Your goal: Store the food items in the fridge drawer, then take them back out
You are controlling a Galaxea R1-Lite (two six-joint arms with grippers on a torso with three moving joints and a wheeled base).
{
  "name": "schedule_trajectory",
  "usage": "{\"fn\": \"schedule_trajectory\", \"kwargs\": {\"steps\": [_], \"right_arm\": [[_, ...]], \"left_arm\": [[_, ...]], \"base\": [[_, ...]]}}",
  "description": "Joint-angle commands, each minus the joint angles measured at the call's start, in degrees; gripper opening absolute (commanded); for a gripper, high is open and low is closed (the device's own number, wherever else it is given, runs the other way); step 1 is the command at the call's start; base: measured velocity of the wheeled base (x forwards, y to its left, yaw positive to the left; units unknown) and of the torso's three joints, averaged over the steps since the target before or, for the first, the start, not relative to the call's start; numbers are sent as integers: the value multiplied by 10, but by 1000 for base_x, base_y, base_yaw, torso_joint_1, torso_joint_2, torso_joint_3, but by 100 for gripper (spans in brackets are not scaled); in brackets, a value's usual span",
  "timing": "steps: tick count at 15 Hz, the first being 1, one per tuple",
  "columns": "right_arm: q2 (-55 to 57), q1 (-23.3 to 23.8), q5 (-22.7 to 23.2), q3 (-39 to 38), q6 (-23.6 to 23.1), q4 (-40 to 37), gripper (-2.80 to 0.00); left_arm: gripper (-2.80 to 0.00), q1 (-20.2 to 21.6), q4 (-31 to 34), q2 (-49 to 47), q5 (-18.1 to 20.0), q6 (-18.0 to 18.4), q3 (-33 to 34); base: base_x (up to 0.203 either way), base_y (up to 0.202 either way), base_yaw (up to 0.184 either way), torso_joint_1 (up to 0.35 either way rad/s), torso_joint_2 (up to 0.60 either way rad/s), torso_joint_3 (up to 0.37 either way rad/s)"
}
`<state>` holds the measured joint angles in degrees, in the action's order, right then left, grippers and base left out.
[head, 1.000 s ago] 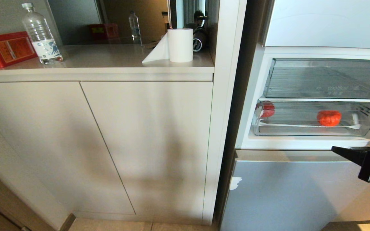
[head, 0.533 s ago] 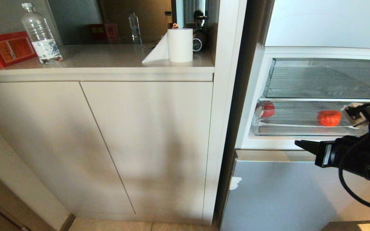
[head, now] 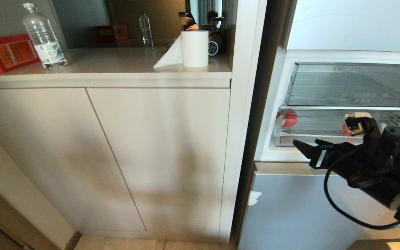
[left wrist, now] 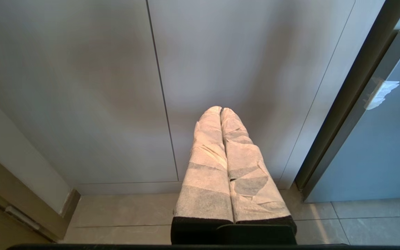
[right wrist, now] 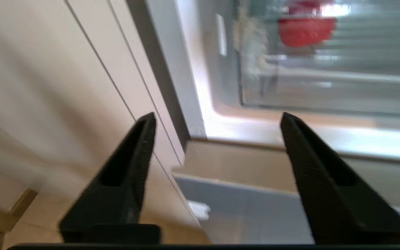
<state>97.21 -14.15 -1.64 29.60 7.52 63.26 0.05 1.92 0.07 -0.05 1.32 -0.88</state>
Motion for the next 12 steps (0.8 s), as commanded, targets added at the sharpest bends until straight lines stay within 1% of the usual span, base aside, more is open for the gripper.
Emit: {"fn": "schedule_trajectory", "kwargs": {"steps": [1,4,6,10,12], "right_arm": [[45,-12,-11,4,-7,40,0],[109,-13,-51,14,-21,130,0],[136,-12,-63,16,-22,169,0],[171,-11,-80,51,-22,182,0],[196,-9,-90,82,-22,182,0]], "left_arm": [[-280,0,0,-1,0,0,0],[-280,0,0,-1,0,0,0],[-280,0,0,-1,0,0,0],[-280,0,0,-1,0,0,0],[-280,0,0,-1,0,0,0]], "base": [[0,0,0,0,0,0],[0,0,0,0,0,0],[0,0,0,0,0,0],[0,0,0,0,0,0],[0,0,0,0,0,0]]}}
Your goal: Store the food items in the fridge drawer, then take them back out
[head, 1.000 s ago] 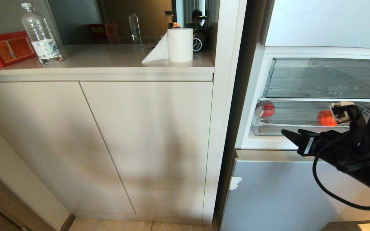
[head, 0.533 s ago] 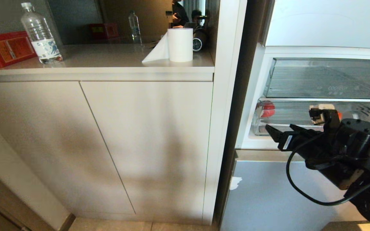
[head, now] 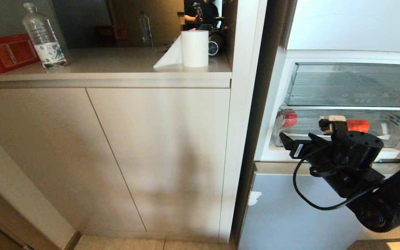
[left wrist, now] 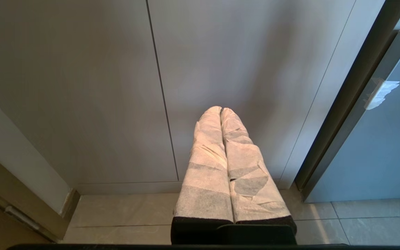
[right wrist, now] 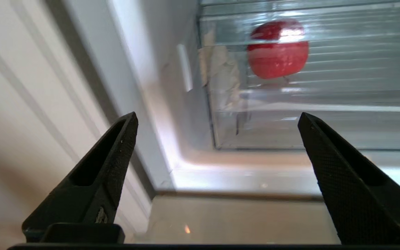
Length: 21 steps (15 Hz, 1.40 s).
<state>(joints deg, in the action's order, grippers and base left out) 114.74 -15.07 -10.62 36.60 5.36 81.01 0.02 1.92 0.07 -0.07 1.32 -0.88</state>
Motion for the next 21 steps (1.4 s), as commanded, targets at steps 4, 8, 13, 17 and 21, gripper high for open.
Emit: {"fn": "schedule_trajectory", "kwargs": {"steps": [4,8,13,17,21], "right_arm": [[68,13,-16,77,-1,5,0],[90,27,-15,110,-9,7,0],[100,28,-14,134,-27,31,0],[113,27,-14,151,-29,31,0],[117,27,-14,154,-29,31,0]], "left_arm": [[-280,0,0,-1,0,0,0],[-280,1,0,-1,1,0,0],[-280,0,0,-1,0,0,0],[-280,1,0,-1,0,0,0],[-280,1,0,-1,0,0,0]], "base": [[0,0,0,0,0,0],[0,0,0,0,0,0],[0,0,0,0,0,0],[0,0,0,0,0,0],[0,0,0,0,0,0]]}}
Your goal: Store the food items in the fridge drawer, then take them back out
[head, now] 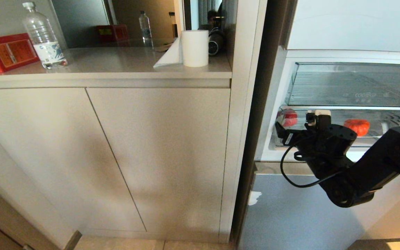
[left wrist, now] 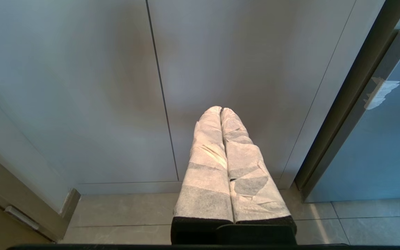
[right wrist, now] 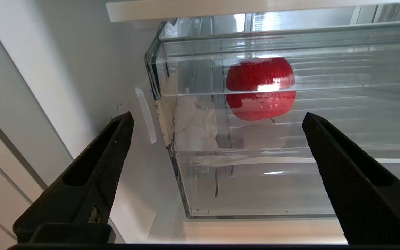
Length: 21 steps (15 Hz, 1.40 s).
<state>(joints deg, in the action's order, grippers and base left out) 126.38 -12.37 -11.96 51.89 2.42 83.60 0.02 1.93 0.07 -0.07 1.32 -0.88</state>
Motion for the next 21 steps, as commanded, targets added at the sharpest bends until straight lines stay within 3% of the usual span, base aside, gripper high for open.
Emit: {"fn": "schedule_trajectory", "kwargs": {"steps": [1,11,12,21], "right_arm": [[1,0,-1,6,0,5,0],[24,0,-3,42,-11,5,0],[24,-2,-3,42,-12,5,-280],[15,-41,-1,50,-13,4,-280]], "left_arm": [[-280,0,0,-1,0,0,0],[-280,0,0,-1,0,0,0],[-280,0,0,-1,0,0,0],[-280,0,0,-1,1,0,0]], "base": [[0,0,0,0,0,0],[0,0,0,0,0,0],[0,0,0,0,0,0],[0,0,0,0,0,0]]}}
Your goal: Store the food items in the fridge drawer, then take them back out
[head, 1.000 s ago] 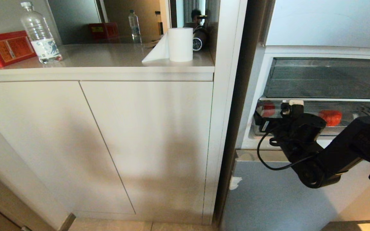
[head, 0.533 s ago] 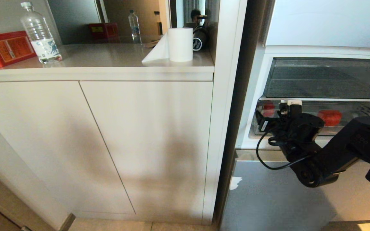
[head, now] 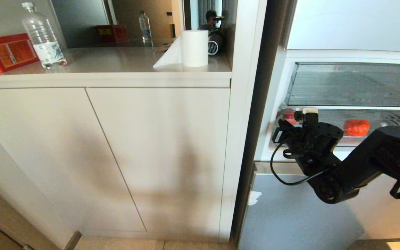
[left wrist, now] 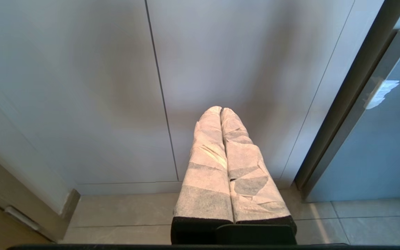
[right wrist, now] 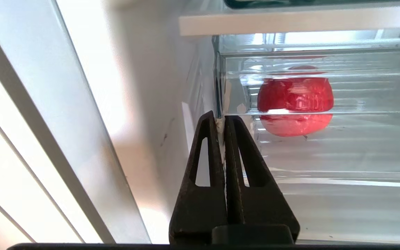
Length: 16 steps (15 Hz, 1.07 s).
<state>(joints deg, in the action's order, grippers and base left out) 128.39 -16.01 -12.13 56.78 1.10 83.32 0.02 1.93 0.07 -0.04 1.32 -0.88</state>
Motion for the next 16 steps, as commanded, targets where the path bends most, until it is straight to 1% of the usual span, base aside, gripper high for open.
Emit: {"fn": "schedule_trajectory", "kwargs": {"steps": [1,5,9,11,14,15,16], "right_arm": [[-10,-5,0,-2,0,6,-280],[-29,-4,0,-26,2,7,-280],[-84,-5,2,-120,12,17,-280],[-102,-5,2,-175,13,36,-280],[-149,-9,2,-266,14,43,-280],[-170,-13,2,-295,14,43,0],[-196,-20,3,-320,15,43,0]], "left_arm": [[-280,0,0,-1,0,0,0],[-280,1,0,-1,0,0,0],[-280,0,0,-1,0,0,0],[-280,1,0,-1,0,0,0],[-280,0,0,-1,0,0,0],[-280,0,0,-1,0,0,0],[-280,1,0,-1,0,0,0]], "base": [[0,0,0,0,0,0],[0,0,0,0,0,0],[0,0,0,0,0,0],[0,0,0,0,0,0],[0,0,0,0,0,0],[0,0,0,0,0,0],[0,0,0,0,0,0]]}}
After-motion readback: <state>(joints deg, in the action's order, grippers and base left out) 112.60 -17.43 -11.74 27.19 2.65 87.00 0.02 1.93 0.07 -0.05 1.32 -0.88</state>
